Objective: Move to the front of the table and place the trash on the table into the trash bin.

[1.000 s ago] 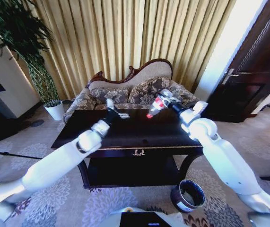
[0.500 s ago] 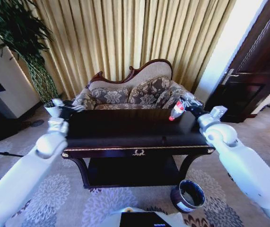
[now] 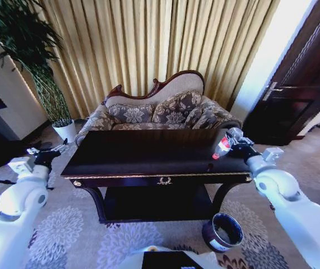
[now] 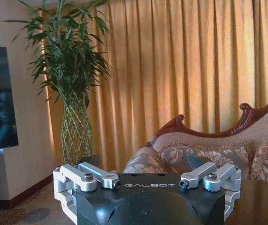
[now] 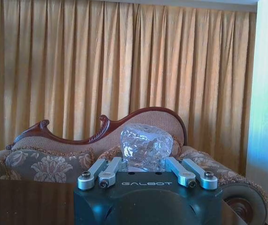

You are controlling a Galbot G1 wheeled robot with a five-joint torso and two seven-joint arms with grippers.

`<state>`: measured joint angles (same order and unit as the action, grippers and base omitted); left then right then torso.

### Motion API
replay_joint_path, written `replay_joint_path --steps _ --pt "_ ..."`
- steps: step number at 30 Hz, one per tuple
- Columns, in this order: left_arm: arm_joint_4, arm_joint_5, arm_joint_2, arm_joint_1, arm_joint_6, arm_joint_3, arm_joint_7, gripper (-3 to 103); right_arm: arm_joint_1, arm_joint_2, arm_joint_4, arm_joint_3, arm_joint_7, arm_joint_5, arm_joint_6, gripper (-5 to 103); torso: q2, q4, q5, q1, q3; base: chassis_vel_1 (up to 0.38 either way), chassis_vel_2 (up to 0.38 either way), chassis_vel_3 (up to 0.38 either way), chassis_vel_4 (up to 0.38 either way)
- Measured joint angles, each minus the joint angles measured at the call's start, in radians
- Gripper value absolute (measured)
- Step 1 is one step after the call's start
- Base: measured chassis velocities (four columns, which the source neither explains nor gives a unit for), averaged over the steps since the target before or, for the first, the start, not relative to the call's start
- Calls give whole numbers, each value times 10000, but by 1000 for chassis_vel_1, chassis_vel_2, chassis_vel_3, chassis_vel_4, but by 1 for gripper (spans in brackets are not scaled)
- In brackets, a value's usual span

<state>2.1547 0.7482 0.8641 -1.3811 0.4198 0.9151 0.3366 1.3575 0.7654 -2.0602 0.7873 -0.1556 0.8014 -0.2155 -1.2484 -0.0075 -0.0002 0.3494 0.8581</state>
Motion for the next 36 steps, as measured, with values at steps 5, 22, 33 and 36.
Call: replay_joint_path --steps 5,22,33,36 --pt "229 0 -73 -45 114 -64 -127 100 804 334 -555 629 58 -55 1 28 0 -2 0 1 1 0 0 0 0" --pt "499 -65 -329 -96 -367 -307 -1630 100 1933 856 -1437 1293 170 -180 43 28 1 0 2 2 1 111 -103 -115 107" --pt "613 -197 -129 -282 -381 -331 -1393 100 1985 1367 -806 889 236 -748 291 28 -6 0 -1 -8 -3 144 -138 -142 142" --pt "707 -267 -35 -373 -376 -362 -1391 100 1969 1546 -162 782 335 -1064 387 28 2 1 0 2 3 0 0 0 0"
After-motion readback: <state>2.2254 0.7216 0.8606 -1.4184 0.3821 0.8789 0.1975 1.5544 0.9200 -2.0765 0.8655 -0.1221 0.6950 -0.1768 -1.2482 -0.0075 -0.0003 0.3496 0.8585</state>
